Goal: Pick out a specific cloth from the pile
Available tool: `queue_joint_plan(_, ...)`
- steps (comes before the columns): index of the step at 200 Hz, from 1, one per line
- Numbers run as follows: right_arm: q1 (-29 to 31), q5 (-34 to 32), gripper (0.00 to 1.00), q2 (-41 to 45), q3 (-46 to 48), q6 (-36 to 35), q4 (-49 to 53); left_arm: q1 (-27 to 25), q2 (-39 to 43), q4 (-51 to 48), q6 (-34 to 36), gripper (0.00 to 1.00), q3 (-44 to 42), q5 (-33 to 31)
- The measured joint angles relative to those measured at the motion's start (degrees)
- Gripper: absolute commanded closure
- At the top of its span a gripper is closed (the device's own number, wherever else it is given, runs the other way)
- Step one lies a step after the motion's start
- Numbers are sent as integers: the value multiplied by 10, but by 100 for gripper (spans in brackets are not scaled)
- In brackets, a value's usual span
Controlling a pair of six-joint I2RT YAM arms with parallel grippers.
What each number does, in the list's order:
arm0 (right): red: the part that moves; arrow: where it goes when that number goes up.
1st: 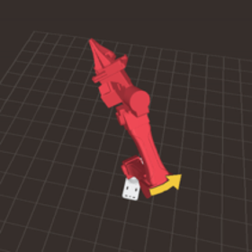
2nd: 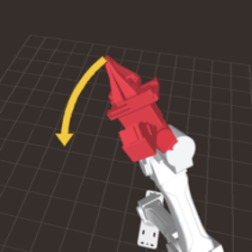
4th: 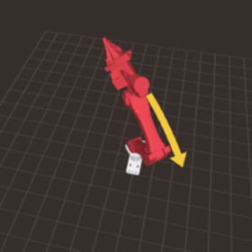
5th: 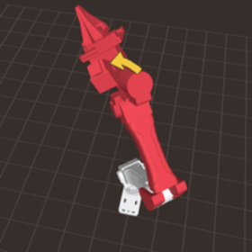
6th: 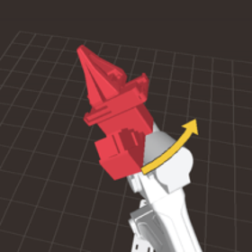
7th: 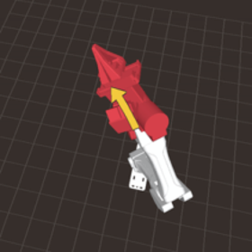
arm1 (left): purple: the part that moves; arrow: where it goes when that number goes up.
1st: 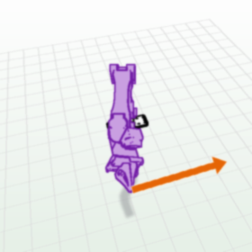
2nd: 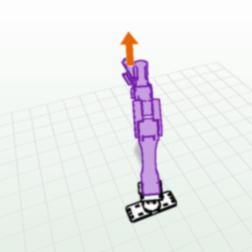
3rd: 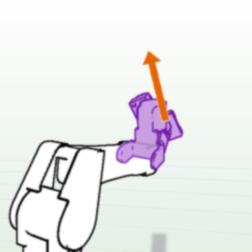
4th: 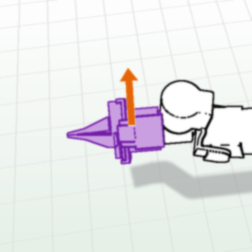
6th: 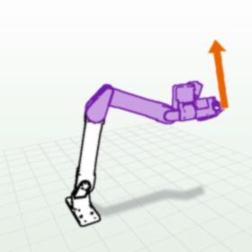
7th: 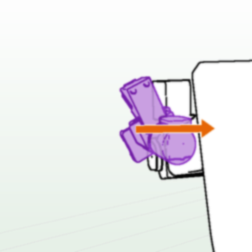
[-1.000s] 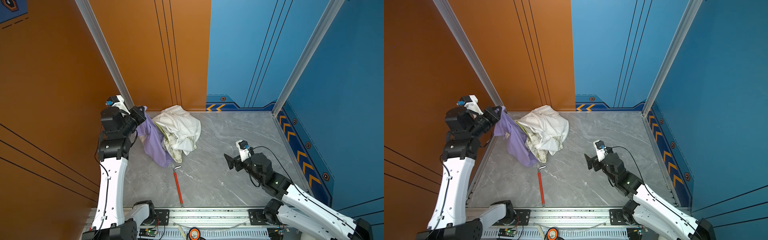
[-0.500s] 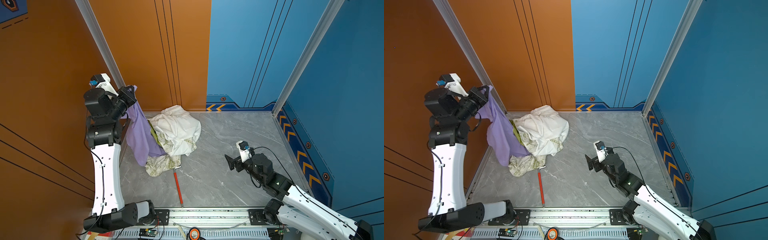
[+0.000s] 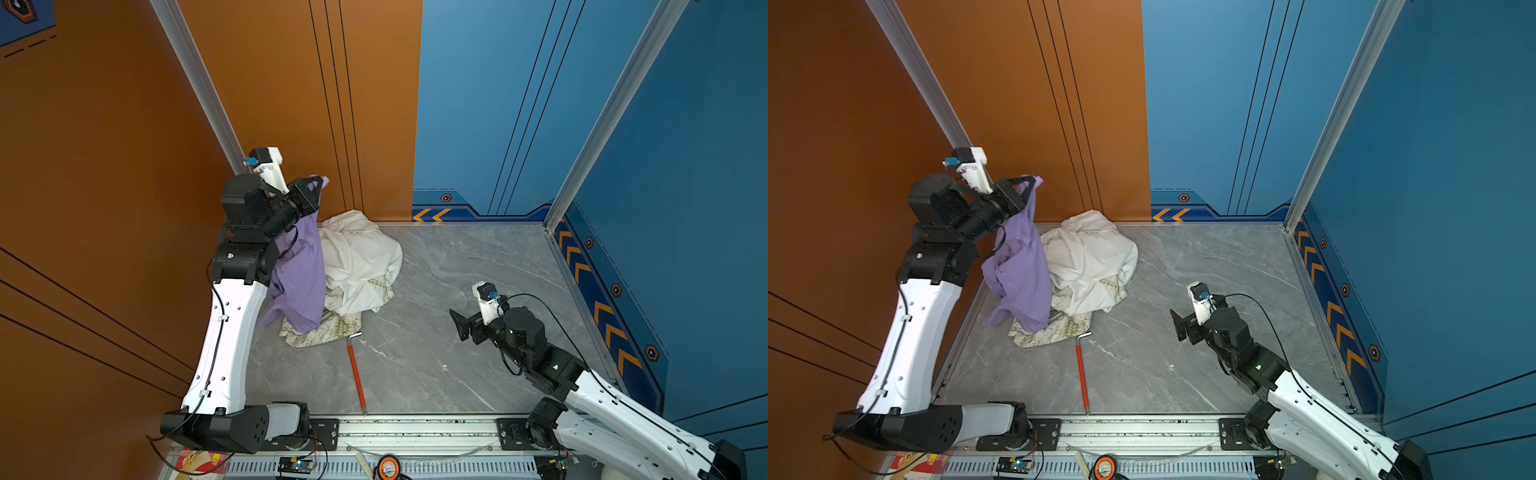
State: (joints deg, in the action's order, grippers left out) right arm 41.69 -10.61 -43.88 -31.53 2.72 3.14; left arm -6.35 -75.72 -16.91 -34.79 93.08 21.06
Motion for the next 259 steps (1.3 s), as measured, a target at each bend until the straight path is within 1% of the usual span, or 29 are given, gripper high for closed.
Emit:
queue_joint_plan(25, 0, 0, 0, 0, 0, 0, 6, -85, -15, 2, 16, 100, -85, 1)
queue_joint_plan(40, 0, 0, 0, 2, 0, -1, 10, -126, -34, 4, 23, 91, -131, 2)
queue_joint_plan(48, 0, 0, 0, 4, 0, -2, 11, -144, -46, 3, 25, 81, -153, 2)
queue_joint_plan(58, 0, 0, 0, 9, 0, -4, 13, -162, -61, 3, 32, 64, -177, 3)
queue_joint_plan(63, 0, 0, 0, 11, 0, -4, 13, -171, -68, 3, 31, 57, -189, 5)
queue_joint_plan(81, 0, 0, 0, 17, 0, -4, 14, -194, -78, 2, 31, 47, -226, 5)
queue_joint_plan(92, 0, 0, 0, 18, 0, -5, 14, -204, -74, -1, 38, 29, -243, 1)
queue_joint_plan(101, 0, 0, 0, 18, 0, -6, 14, -209, -66, -1, 38, 9, -256, -9)
queue_joint_plan(109, 0, 0, 0, 18, 0, -7, 17, -211, -51, -6, 45, 0, -269, -19)
queue_joint_plan(129, 0, 0, 0, 18, 0, -13, 23, -204, -7, -37, 62, 1, -277, -56)
queue_joint_plan(143, 0, 0, 0, 18, 0, -15, 24, -183, 27, -59, 69, 1, -276, -75)
queue_joint_plan(155, 0, 0, 0, 18, 0, -17, 24, -147, 54, -78, 70, 0, -276, -83)
queue_joint_plan(179, 0, 0, 0, 18, 0, -18, 24, -66, 101, -103, 64, 2, -283, -93)
queue_joint_plan(190, 0, 1, 0, 17, 0, -19, 24, -27, 125, -115, 62, 3, -296, -103)
queue_joint_plan(213, 0, 1, 0, 14, 0, -19, 24, 36, 163, -137, 50, 5, -328, -117)
queue_joint_plan(250, 0, 1, 0, 4, 0, -18, 24, 120, 176, -158, 19, 7, -388, -119)
queue_joint_plan(259, 0, 1, 0, 2, 0, -18, 24, 135, 174, -162, 6, 10, -401, -119)
